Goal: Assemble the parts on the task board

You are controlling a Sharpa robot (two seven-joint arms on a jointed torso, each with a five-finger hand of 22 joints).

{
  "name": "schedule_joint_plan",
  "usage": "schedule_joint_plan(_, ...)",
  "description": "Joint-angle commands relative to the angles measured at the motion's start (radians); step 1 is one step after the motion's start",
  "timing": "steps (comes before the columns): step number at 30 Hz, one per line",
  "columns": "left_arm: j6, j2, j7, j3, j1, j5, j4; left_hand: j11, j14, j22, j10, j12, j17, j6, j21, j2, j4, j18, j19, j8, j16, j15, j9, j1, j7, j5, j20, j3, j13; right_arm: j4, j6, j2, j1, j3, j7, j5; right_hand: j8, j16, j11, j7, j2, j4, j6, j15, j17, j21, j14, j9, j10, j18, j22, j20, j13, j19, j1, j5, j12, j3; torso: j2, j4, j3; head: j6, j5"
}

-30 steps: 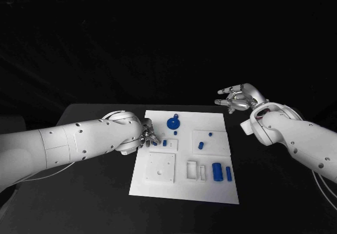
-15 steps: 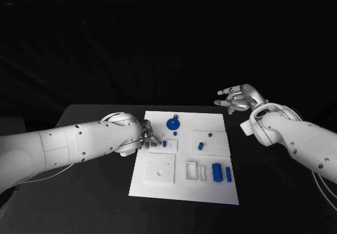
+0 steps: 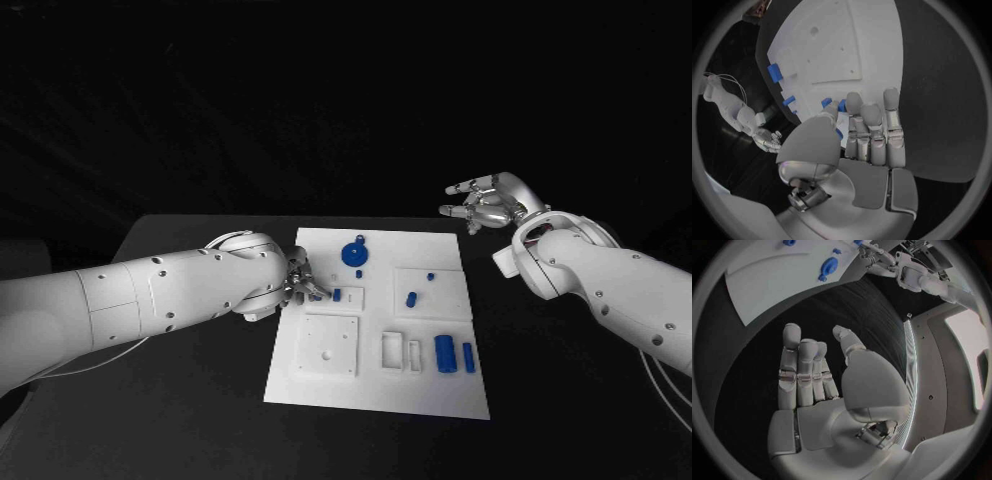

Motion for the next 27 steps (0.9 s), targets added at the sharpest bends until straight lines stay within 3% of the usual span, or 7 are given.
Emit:
schedule_joint_plan(1, -0.01, -0.001, -0.003, -0.002, -0.003, 0.002, -0.002, 0.0, -0.004, 0.014, -0.007, 0.007, -0.002, -0.004, -0.006, -0.015, 0.014, -0.007, 0.003, 0.006, 0.0, 0.004, -0.002, 0.0, 0.002, -0.004, 0.002, 0.005, -0.002, 0.0, 0.009, 0.0, -0.001, 0.001, 0.009, -0.007, -0.001, -0.005, 0.0, 0.001, 0.001, 0.003, -0.003, 0.002, -0.002, -0.003, -0.005, 0.001, -0.009, 0.013, -0.002, 0.006, -0.002, 0.033, -0.007, 0.006, 0.004, 0.0, 0.0, 0.0005, 0.0, 0.0, 0.0)
schedule_joint_plan(5, -0.027, -0.005, 0.0, -0.002, -0.003, -0.001, -0.002, 0.002, -0.006, 0.014, -0.009, 0.007, -0.004, -0.004, -0.008, -0.065, 0.071, -0.007, 0.001, 0.012, -0.001, 0.006, -0.003, -0.008, 0.005, -0.014, 0.003, 0.024, -0.003, -0.001, 0.009, 0.0, -0.002, 0.001, 0.009, -0.007, -0.001, -0.005, 0.0, 0.001, 0.001, 0.003, -0.003, 0.002, -0.002, -0.003, -0.005, 0.001, -0.009, 0.013, -0.002, 0.006, -0.002, 0.033, -0.007, 0.006, 0.004, 0.0, 0.0, 0.0007, 0.0001, 0.0, 0.0)
schedule_joint_plan(6, -0.031, -0.006, 0.0, -0.002, -0.003, -0.001, -0.002, 0.002, -0.007, 0.014, -0.009, 0.007, -0.004, -0.005, -0.008, -0.076, 0.082, -0.007, 0.001, 0.012, -0.001, 0.006, -0.003, -0.012, 0.006, -0.029, 0.004, 0.024, -0.003, -0.001, 0.009, 0.0, -0.002, 0.001, 0.009, -0.007, -0.001, -0.006, 0.0, 0.001, 0.001, 0.007, -0.005, 0.002, -0.002, -0.003, -0.005, 0.001, -0.009, 0.013, -0.003, 0.006, -0.002, 0.033, -0.006, 0.007, 0.004, -0.002, 0.0, 0.0006, 0.0, 0.001, 0.0)
schedule_joint_plan(7, -0.036, -0.008, 0.001, -0.002, -0.003, -0.002, -0.002, 0.003, -0.007, 0.014, -0.01, 0.007, -0.004, -0.005, -0.009, -0.083, 0.091, -0.007, 0.0, 0.013, -0.001, 0.006, -0.002, -0.017, 0.008, -0.082, 0.004, 0.025, -0.004, -0.001, 0.009, 0.0, -0.002, 0.001, 0.009, -0.007, -0.001, -0.006, 0.0, 0.001, 0.001, 0.009, -0.005, 0.002, -0.002, -0.004, -0.005, 0.001, -0.009, 0.013, -0.003, 0.006, -0.002, 0.033, -0.006, 0.007, 0.004, -0.002, 0.0, 0.0002, -0.0002, 0.001, 0.0)
schedule_joint_plan(15, -0.053, -0.018, 0.014, -0.001, -0.003, 0.001, 0.004, 0.009, -0.019, 0.013, -0.026, 0.007, -0.009, -0.027, -0.016, -0.142, 0.135, -0.007, -0.007, 0.001, -0.003, 0.012, -0.015, -0.04, 0.017, -0.11, 0.008, 0.01, -0.005, -0.002, 0.007, -0.001, -0.004, 0.001, 0.009, -0.007, -0.001, -0.006, 0.0, 0.001, 0.001, 0.009, -0.005, 0.002, -0.002, -0.004, -0.005, 0.001, -0.009, 0.013, -0.003, 0.006, -0.002, 0.033, -0.006, 0.007, 0.004, -0.002, 0.0, -0.0005, 0.0002, 0.001, -0.002)
schedule_joint_plan(18, -0.056, -0.024, 0.019, -0.001, -0.003, 0.009, 0.01, 0.018, -0.033, 0.012, -0.047, 0.012, -0.01, -0.051, -0.023, -0.156, 0.136, -0.007, -0.013, -0.025, 0.001, 0.019, -0.08, -0.048, 0.031, -0.16, 0.013, -0.001, -0.003, -0.002, 0.007, -0.001, -0.005, 0.001, 0.009, -0.007, -0.001, -0.006, 0.0, 0.001, 0.001, 0.009, -0.005, 0.002, -0.002, -0.004, -0.005, 0.001, -0.009, 0.013, -0.003, 0.006, -0.002, 0.033, -0.006, 0.007, 0.004, -0.002, 0.0, 0.0, -0.0001, 0.001, -0.003)
schedule_joint_plan(27, -0.079, -0.053, 0.032, 0.005, -0.001, 0.037, 0.041, 0.033, -0.047, 0.013, -0.069, 0.025, -0.026, -0.099, -0.043, -0.166, 0.139, -0.002, -0.012, -0.024, 0.009, 0.03, -0.328, -0.058, 0.056, -0.171, 0.023, -0.018, -0.019, -0.003, 0.006, -0.002, -0.006, 0.001, 0.009, -0.007, -0.001, -0.006, 0.0, 0.001, 0.001, 0.009, -0.005, 0.002, -0.002, -0.004, -0.005, 0.001, -0.009, 0.013, -0.003, 0.006, -0.002, 0.033, -0.006, 0.007, 0.004, -0.002, 0.0, 0.0005, 0.0003, 0.005, -0.004)
